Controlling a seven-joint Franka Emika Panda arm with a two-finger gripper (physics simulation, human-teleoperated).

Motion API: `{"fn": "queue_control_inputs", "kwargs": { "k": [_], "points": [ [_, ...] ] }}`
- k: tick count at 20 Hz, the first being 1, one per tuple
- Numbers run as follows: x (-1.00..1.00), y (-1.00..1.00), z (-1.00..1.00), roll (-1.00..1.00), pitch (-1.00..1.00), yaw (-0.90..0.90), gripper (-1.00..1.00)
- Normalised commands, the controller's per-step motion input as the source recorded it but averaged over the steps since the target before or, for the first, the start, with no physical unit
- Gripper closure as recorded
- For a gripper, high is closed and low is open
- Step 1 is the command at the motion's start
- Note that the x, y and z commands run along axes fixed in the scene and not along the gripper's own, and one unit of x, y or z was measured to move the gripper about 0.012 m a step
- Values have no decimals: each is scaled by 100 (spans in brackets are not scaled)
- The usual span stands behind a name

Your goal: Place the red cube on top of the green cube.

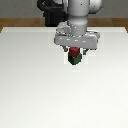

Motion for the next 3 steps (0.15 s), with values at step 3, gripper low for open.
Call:
{"fn": "queue_control_inputs", "kwargs": {
  "k": [3],
  "points": [
    [0,0,0,0,0,0,-100]
  ]
}}
